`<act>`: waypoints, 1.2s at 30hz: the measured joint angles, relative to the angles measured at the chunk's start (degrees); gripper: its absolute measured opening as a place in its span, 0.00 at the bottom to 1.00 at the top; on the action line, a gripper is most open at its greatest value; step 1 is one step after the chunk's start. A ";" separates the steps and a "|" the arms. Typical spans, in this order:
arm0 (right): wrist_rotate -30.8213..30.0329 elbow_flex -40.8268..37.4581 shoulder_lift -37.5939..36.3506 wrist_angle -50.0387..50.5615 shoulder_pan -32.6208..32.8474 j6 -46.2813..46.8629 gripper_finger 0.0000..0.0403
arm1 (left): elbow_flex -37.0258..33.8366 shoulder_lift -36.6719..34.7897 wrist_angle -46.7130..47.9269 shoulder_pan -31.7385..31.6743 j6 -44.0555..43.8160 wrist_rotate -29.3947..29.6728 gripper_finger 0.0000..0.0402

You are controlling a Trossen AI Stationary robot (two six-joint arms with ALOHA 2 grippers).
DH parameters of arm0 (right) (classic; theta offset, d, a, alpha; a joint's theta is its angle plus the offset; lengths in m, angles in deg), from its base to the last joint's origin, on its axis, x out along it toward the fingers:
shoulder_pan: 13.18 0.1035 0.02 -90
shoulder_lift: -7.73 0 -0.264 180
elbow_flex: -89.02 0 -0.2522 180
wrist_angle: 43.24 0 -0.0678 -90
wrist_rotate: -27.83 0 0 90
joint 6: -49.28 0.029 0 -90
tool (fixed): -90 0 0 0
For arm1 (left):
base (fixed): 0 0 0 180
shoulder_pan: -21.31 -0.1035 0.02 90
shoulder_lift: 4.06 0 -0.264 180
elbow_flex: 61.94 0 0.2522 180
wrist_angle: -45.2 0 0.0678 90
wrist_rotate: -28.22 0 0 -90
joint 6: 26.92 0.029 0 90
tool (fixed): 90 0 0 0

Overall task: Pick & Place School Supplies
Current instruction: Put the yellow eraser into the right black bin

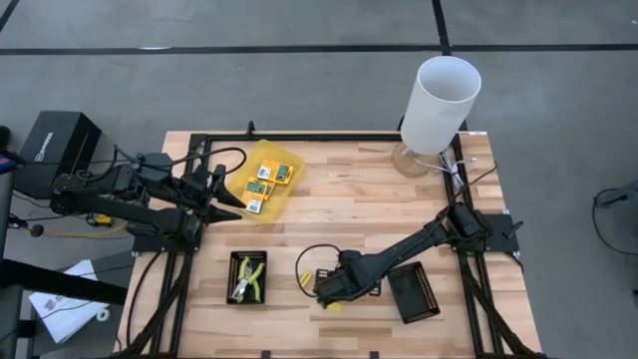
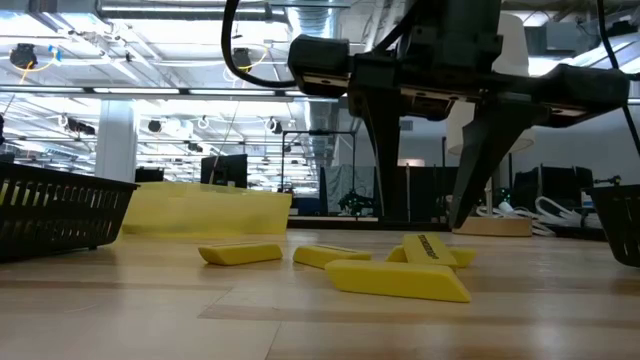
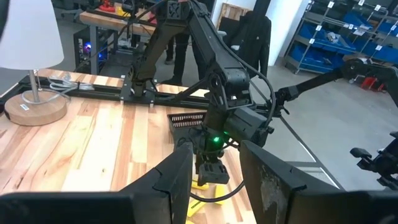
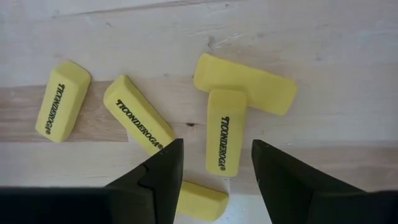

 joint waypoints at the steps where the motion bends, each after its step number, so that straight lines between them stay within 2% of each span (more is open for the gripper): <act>1: -0.01 0.00 0.00 0.01 0.00 0.00 0.45 | 0.00 0.00 0.00 -0.01 0.00 0.00 0.32; 9: 0.03 -0.01 0.00 0.62 -0.02 -0.01 0.45 | 0.00 0.00 0.02 0.00 -0.01 0.00 0.32; 17: 0.24 -4.57 -0.04 -6.11 -0.02 0.26 0.45 | 0.00 0.00 0.04 0.00 -0.85 -0.01 0.32; 36: 0.67 -4.59 1.08 -5.73 -0.49 0.46 0.45 | 0.00 0.00 0.11 0.00 -0.87 -0.02 0.32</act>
